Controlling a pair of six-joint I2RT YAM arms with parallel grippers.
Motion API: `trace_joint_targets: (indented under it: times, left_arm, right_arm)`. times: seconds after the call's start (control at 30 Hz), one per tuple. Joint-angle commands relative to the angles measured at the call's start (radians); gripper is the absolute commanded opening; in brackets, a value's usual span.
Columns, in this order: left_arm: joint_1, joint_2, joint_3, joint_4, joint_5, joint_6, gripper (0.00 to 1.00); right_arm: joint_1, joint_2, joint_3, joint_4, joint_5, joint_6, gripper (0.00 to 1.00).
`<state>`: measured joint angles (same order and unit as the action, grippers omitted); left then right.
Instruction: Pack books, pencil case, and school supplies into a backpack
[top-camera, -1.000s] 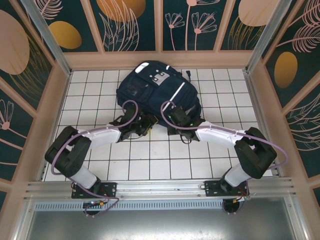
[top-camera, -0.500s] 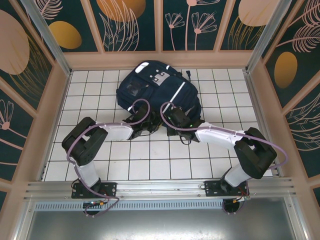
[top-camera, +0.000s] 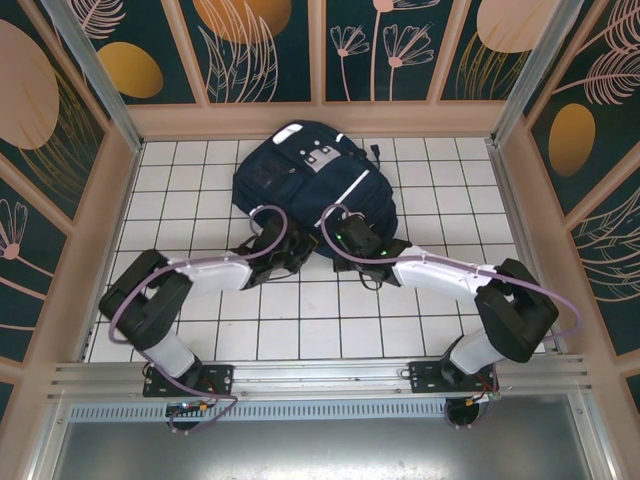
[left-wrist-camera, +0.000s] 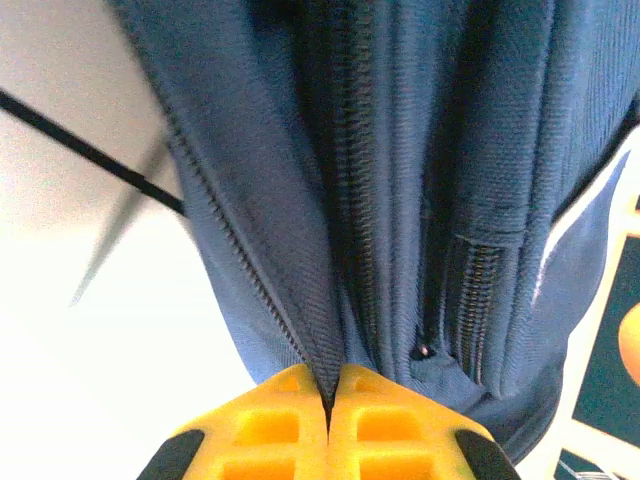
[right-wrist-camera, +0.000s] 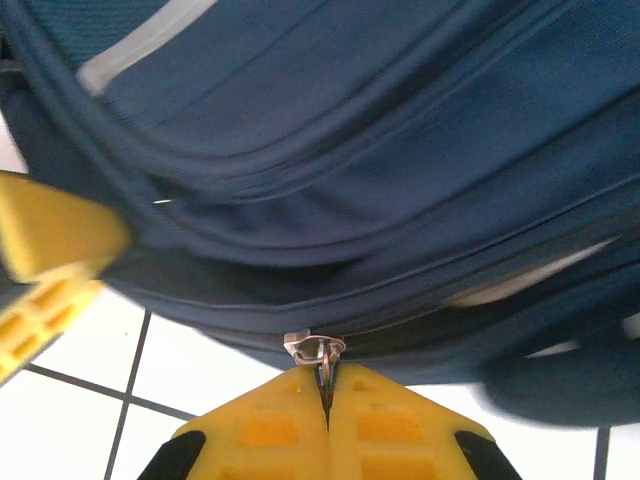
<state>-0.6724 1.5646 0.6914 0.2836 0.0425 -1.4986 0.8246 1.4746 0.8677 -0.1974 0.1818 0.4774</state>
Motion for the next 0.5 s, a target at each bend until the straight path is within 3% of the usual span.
trace_joint_targets:
  times: [0.0, 0.17, 0.3, 0.4, 0.47]
  left_arm:
    - [0.094, -0.104, -0.094, -0.14, -0.118, 0.002, 0.0]
    - [0.255, -0.231, -0.157, -0.215, -0.097, 0.118, 0.0]
    - [0.441, -0.275, -0.141, -0.286, -0.048, 0.275, 0.0]
    - [0.555, -0.241, -0.083, -0.31, 0.004, 0.403, 0.0]
    - [0.578, -0.197, -0.015, -0.353, 0.016, 0.474, 0.0]
  right_arm:
    - [-0.024, -0.055, -0.025, -0.083, 0.051, -0.014, 0.0]
    - [-0.045, -0.073, -0.038, -0.102, 0.05, -0.029, 0.0]
    - [-0.044, -0.067, -0.026, -0.097, 0.025, -0.031, 0.0]
    - [-0.03, -0.057, -0.014, -0.066, -0.005, -0.026, 0.0]
    - [-0.011, -0.046, -0.001, -0.04, -0.019, -0.023, 0.0]
